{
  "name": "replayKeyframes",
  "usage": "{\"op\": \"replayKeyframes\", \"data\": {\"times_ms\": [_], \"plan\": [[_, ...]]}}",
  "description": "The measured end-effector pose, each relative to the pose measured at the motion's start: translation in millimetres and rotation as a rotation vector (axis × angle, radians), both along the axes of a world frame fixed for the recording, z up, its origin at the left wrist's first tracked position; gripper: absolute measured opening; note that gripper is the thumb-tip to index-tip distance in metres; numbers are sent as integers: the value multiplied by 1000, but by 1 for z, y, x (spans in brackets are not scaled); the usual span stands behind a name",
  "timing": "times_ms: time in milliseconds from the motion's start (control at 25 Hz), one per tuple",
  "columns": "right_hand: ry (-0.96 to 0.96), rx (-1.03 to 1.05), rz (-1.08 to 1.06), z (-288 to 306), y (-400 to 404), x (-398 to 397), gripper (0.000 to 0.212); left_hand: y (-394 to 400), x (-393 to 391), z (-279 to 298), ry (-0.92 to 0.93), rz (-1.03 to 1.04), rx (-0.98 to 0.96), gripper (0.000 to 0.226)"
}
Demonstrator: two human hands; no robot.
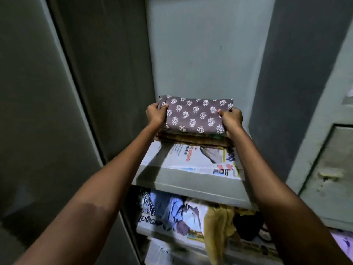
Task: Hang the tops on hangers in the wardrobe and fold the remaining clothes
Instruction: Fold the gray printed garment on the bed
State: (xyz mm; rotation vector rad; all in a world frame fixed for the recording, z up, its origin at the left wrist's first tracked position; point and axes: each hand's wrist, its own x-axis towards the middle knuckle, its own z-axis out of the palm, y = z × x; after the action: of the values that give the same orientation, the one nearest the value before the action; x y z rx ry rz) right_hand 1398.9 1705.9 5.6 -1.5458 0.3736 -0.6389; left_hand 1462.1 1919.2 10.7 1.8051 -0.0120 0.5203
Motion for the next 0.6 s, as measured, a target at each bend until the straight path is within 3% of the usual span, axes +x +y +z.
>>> {"op": "replayKeyframes", "data": {"times_ms": [160, 360, 600], "plan": [[59, 4, -113, 12, -9, 52, 17, -12, 65, 9, 47, -82, 53, 19], [280, -204, -228, -35, -9, 81, 20, -15, 102, -42, 168, -158, 172, 27], [230, -253, -258, -27, -18, 83, 15, -17, 104, -33, 155, -161, 230, 34]]}}
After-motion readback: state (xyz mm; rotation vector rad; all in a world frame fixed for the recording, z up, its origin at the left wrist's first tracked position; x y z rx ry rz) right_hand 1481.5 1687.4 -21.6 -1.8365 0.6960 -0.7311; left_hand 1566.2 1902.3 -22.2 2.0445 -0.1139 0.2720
